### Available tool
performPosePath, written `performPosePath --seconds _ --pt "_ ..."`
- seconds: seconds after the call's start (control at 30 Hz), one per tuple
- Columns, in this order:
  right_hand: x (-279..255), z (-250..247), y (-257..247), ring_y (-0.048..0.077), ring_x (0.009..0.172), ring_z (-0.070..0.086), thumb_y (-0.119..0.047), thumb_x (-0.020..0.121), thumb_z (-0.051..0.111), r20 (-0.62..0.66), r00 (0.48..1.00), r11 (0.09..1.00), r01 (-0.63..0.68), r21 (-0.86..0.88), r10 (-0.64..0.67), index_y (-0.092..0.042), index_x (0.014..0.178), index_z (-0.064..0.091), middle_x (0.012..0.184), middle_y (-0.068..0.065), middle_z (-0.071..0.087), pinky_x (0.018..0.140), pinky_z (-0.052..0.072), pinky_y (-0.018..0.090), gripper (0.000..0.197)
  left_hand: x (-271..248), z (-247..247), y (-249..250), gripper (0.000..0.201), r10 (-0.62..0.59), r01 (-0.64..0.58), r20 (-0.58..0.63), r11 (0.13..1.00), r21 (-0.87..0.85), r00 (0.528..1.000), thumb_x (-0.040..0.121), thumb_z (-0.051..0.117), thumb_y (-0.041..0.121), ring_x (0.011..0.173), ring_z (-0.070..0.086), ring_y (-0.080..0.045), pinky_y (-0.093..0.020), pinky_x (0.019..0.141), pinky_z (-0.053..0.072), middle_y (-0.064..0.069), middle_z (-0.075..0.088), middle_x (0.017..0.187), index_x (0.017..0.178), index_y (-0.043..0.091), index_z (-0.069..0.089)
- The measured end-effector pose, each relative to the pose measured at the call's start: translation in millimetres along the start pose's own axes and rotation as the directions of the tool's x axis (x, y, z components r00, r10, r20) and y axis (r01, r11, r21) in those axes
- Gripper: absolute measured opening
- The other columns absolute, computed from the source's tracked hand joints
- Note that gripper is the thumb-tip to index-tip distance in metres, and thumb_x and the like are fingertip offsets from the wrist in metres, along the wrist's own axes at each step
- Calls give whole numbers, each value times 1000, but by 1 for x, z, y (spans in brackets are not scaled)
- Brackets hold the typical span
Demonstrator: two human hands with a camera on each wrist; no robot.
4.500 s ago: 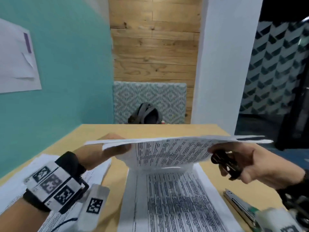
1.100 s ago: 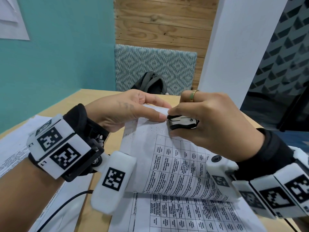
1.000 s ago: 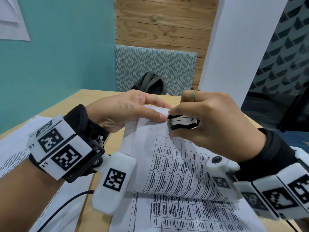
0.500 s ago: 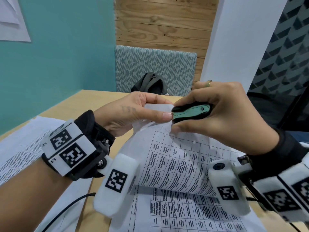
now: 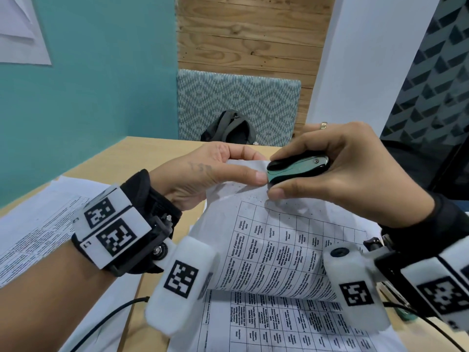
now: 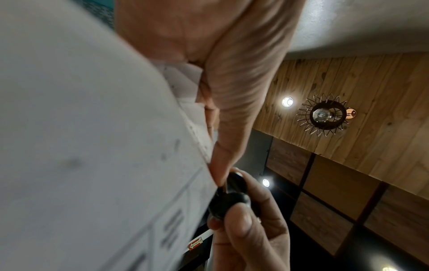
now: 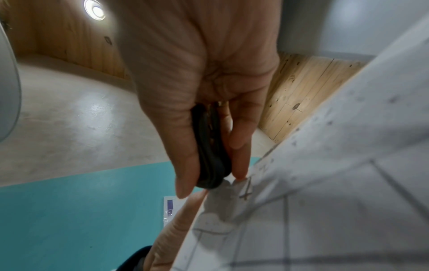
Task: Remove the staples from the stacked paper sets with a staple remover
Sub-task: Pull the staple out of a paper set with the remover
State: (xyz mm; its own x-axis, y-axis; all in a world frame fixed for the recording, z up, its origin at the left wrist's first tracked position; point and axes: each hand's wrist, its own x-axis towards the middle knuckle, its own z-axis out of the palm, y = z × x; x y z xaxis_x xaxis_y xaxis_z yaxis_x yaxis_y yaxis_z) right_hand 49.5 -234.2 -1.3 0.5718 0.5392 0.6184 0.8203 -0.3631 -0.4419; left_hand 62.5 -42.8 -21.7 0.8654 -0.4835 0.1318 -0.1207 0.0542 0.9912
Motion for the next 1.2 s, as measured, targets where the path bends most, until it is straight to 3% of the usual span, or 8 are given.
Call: performPosePath --seconds 0.23,0.33,0.43,0.53,0.7,0.9,1.07,1.2 --pt "-1 5 1 3 66 57 -35 53 81 1 1000 987 28 -161 -28 -17 80 76 66 -17 58 60 38 9 33 0 11 -3 19 69 -48 -152 989 140 986 59 71 0 50 58 -13 -19 51 49 -4 64 60 60 19 67" --pt "-1 6 0 5 68 57 -36 53 79 -16 999 973 30 -229 -34 -16 79 76 68 -16 60 62 43 18 32 2 10 -6 25 96 -57 -208 981 188 973 63 72 -8 46 56 -13 -18 47 48 -5 60 56 61 16 64" --pt "-1 -2 -1 6 69 58 -35 54 80 -34 999 955 26 -295 -38 -13 78 76 70 -10 65 64 44 22 33 3 2 -7 15 72 -24 -248 981 192 966 57 68 2 45 56 -13 -19 45 48 -5 61 56 59 17 64" --pt "-4 -5 -1 8 69 59 -30 54 87 60 998 942 11 -334 10 -13 79 76 70 -7 66 63 46 24 32 5 -5 -6 13 19 31 -250 981 193 968 56 67 8 47 56 -11 -15 46 46 -2 61 57 66 14 61" --pt "-4 0 5 15 65 59 -31 55 87 205 973 886 4 -464 103 -18 80 76 69 -9 63 62 49 39 30 10 -12 -9 15 -42 101 -279 975 200 959 54 64 10 47 53 -12 -14 45 43 -1 60 56 66 16 58" --pt "-5 -3 12 22 70 58 -32 53 89 183 981 892 31 -451 59 -13 92 75 77 0 60 63 50 44 45 12 -12 -15 22 -102 133 -229 983 124 968 56 71 10 52 61 -16 -21 49 52 -7 66 64 74 13 59" --pt "-3 -3 18 27 68 57 -31 56 84 144 990 880 73 -468 -5 -10 97 73 80 2 58 60 51 46 48 12 -9 -16 28 -101 122 -212 989 87 972 61 73 -4 55 63 -16 -22 51 53 -7 67 68 80 13 62" --pt "-2 2 21 29 66 58 -35 55 74 114 990 866 125 -483 -80 -10 100 72 82 1 57 58 51 45 52 12 -7 -16 24 -102 105 -174 995 4 979 62 64 7 61 66 -17 -23 55 55 -8 69 73 85 14 65"
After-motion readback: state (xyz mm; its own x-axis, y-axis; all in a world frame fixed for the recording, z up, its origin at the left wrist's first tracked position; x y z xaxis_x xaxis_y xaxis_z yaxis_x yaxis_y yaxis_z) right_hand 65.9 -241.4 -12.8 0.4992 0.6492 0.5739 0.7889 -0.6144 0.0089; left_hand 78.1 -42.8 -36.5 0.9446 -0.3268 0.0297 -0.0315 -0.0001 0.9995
